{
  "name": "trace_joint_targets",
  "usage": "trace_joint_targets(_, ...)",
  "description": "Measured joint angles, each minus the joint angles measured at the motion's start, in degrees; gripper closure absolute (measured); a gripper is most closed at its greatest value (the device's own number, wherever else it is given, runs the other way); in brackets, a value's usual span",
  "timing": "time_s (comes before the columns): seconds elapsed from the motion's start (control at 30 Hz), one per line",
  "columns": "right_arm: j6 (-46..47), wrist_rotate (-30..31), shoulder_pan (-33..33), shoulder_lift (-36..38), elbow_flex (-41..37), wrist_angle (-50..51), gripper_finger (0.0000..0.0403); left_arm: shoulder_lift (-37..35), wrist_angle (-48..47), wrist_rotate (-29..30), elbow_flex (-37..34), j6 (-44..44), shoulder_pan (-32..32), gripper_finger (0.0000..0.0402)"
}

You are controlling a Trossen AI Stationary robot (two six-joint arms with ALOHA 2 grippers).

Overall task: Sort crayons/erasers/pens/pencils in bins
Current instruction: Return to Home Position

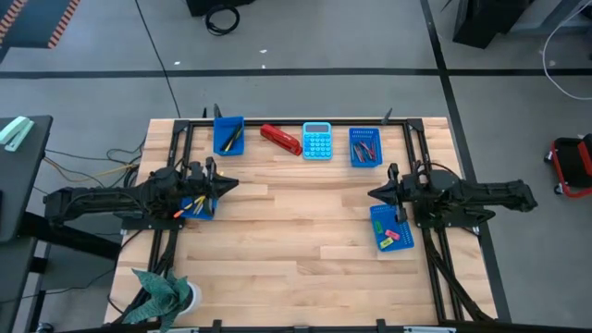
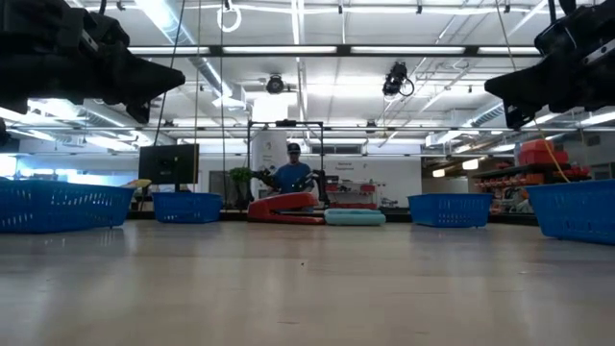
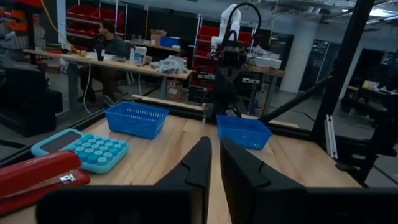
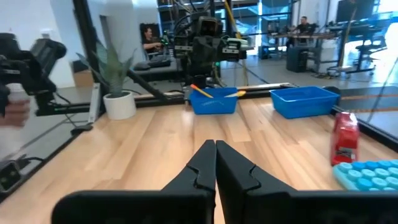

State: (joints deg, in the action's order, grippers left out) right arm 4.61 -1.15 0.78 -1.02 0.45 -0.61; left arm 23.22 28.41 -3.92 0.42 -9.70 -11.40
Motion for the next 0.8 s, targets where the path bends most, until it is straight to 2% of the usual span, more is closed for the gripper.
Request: trace_joint_targets(0.8,-0.1,1.1,0.0,0.0,0.0,0.1,0.038,0.0,-0.4,0.0,0.0,-0.1,0.0,0.0373)
